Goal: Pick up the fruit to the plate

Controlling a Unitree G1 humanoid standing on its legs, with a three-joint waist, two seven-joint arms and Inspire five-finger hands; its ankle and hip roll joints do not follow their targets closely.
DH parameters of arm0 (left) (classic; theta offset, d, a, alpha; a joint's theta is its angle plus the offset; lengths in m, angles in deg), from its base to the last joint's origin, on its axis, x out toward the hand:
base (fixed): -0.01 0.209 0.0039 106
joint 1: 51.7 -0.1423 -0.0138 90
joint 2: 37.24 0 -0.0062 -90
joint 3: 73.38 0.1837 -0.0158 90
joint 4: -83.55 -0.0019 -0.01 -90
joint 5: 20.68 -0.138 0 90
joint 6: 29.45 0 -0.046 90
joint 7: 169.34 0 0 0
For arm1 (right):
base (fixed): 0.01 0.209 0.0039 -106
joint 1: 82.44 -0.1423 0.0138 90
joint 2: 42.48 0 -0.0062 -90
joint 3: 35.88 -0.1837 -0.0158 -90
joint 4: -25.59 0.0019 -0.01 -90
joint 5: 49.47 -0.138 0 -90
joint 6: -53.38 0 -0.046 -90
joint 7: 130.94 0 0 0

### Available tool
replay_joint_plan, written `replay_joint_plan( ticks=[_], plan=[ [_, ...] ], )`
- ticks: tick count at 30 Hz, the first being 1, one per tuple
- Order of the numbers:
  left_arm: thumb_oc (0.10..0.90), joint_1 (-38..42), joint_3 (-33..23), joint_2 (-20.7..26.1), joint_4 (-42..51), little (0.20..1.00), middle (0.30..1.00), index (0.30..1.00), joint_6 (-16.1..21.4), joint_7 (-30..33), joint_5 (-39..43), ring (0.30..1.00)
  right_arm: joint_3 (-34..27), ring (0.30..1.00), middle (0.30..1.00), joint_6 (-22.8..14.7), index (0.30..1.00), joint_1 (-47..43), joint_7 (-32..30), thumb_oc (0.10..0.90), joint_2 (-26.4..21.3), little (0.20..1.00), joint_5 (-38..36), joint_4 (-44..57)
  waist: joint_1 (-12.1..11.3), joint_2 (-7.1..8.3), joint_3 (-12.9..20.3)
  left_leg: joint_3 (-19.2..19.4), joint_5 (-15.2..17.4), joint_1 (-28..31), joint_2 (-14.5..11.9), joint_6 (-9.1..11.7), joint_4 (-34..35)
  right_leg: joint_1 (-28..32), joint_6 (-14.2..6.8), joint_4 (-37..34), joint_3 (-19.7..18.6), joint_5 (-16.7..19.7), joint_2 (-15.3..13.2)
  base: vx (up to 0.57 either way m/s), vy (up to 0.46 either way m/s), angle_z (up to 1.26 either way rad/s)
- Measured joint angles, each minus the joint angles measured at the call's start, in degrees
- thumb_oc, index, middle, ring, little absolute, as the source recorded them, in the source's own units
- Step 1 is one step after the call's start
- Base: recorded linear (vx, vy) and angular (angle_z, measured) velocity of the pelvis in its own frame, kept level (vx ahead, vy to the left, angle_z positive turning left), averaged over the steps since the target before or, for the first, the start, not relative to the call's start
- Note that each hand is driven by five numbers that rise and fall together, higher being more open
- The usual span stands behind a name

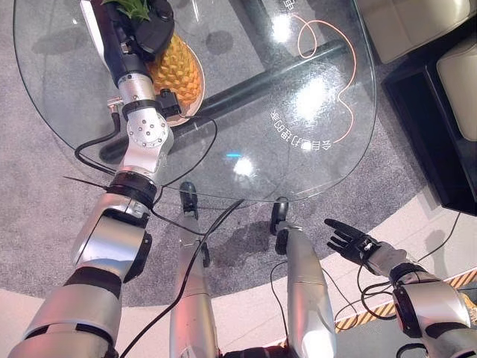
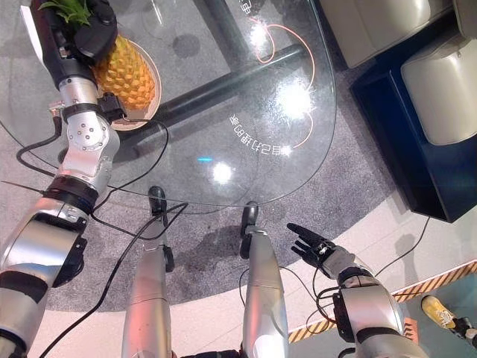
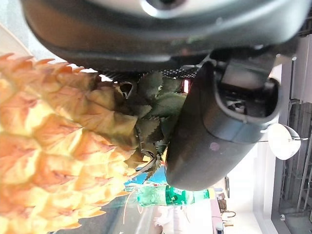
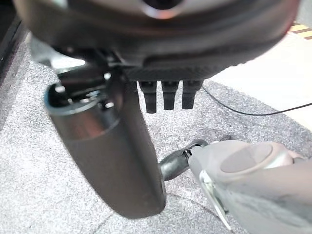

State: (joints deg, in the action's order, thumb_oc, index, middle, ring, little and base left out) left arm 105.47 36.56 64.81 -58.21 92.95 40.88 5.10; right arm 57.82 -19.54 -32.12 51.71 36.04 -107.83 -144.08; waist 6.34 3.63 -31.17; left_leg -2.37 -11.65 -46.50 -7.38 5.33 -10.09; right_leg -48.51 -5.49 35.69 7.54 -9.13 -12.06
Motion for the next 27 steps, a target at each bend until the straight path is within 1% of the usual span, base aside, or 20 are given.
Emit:
replay_joint_plan(
  ticks=[3,7,9,10,11,13,19,20,21,23,27],
  plan=[
    [0.1,0.0,0.01,0.0,-0.02,0.2,0.3,0.3,-0.32,-0.12,0.25,0.3,0.47,0.9,0.9,-0.01,0.9,0.0,0.02,0.8,0.0,0.9,0.0,0.0,-0.04,0.65,0.01,0.0,0.0,-0.02,0.0,0.0,0.0,0.0,0.0,-0.02,0.01,0.0,0.0,0.0,0.0,0.0],
    [0.1,0.01,0.04,0.01,-0.6,0.2,0.3,0.3,-0.63,-0.94,0.33,0.3,0.49,0.9,0.9,-0.03,0.9,0.0,0.16,0.8,0.0,0.9,0.0,0.0,-0.07,0.78,0.0,-0.01,-0.01,-0.03,0.0,0.01,-0.01,0.0,0.0,-0.02,0.03,0.0,0.0,0.0,0.0,0.0],
    [0.177,0.01,0.23,0.01,-0.69,0.277,0.366,0.366,-0.75,-0.99,0.33,0.366,0.63,0.9,0.9,-0.03,0.9,0.0,0.16,0.8,0.0,0.9,0.0,0.04,-0.06,0.78,0.0,-0.03,-0.01,-0.06,-0.01,0.01,-0.01,0.0,0.0,-0.02,0.06,0.0,0.01,0.0,0.0,0.0],
    [0.196,0.01,0.46,0.02,-0.69,0.296,0.382,0.382,-0.75,-0.97,0.33,0.382,0.66,0.9,0.9,-0.03,0.9,0.0,0.16,0.8,0.0,0.9,0.0,0.07,-0.06,0.78,0.0,-0.05,-0.01,-0.08,-0.01,0.0,-0.01,0.0,0.0,-0.04,0.08,0.0,0.01,0.0,0.0,0.0],
    [0.232,0.02,0.87,0.04,-0.69,0.332,0.413,0.413,-0.75,-0.95,0.33,0.413,0.65,0.9,0.9,-0.03,0.9,0.0,0.16,0.8,0.0,0.9,0.0,0.08,-0.07,0.78,0.0,-0.07,-0.01,-0.11,-0.01,0.0,-0.01,0.0,0.0,-0.06,0.11,0.0,0.01,0.0,0.0,0.0],
    [0.416,0.03,1.63,0.09,-0.7,0.516,0.571,0.571,-0.75,-0.97,0.33,0.571,0.65,0.9,0.9,-0.02,0.9,0.0,0.17,0.8,0.01,0.9,-0.01,0.09,-0.07,0.78,0.0,-0.16,-0.01,-0.26,-0.01,0.01,-0.04,0.0,0.0,-0.1,0.2,0.0,0.01,0.0,0.0,0.0],
    [0.454,0.18,1.95,0.1,-1.66,0.554,0.604,0.604,-0.79,-0.87,0.33,0.604,0.65,0.9,0.9,-0.06,0.9,0.0,0.6,0.8,0.02,0.9,-0.01,0.09,-0.05,0.79,0.0,-0.37,-0.01,-0.71,0.0,0.01,-0.09,-0.25,0.0,-0.16,0.4,0.0,0.01,0.0,0.0,0.0],
    [0.476,0.2,1.9,0.14,-1.73,0.576,0.622,0.622,-0.78,-0.75,0.33,0.622,0.66,0.9,0.9,-0.08,0.9,-0.01,0.71,0.8,0.01,0.9,-0.01,0.09,-0.09,0.79,0.0,-0.37,-0.01,-0.72,0.0,0.01,-0.09,-0.26,0.0,-0.16,0.41,0.0,0.01,0.0,0.0,0.0],
    [0.52,0.26,1.91,0.21,-1.73,0.62,0.66,0.66,-0.78,-0.76,0.31,0.66,0.66,0.9,0.9,-0.07,0.9,-0.04,0.74,0.8,0.02,0.9,-0.02,0.11,-0.09,0.79,0.0,-0.37,-0.01,-0.72,0.0,0.01,-0.09,-0.26,0.0,-0.15,0.4,0.0,0.01,0.0,0.0,0.0],
    [0.536,0.27,1.93,0.34,-1.73,0.636,0.674,0.674,-0.78,-0.75,0.26,0.674,0.71,0.9,0.9,-0.11,0.9,-0.04,0.8,0.8,0.02,0.9,-0.02,0.11,-0.09,0.79,0.0,-0.37,-0.01,-0.72,0.0,0.01,-0.09,-0.27,0.0,-0.14,0.4,0.0,0.01,0.0,0.0,0.0],
    [0.542,0.29,1.96,0.81,-1.73,0.642,0.679,0.679,-0.78,-0.71,-0.05,0.679,0.71,0.9,0.9,-0.11,0.9,-0.04,0.82,0.8,0.02,0.9,-0.03,0.12,-0.1,0.79,0.0,-0.37,0.0,-0.79,0.0,0.0,-0.07,-0.39,0.0,-0.1,0.39,0.0,0.01,0.0,0.0,0.0]
  ],
)
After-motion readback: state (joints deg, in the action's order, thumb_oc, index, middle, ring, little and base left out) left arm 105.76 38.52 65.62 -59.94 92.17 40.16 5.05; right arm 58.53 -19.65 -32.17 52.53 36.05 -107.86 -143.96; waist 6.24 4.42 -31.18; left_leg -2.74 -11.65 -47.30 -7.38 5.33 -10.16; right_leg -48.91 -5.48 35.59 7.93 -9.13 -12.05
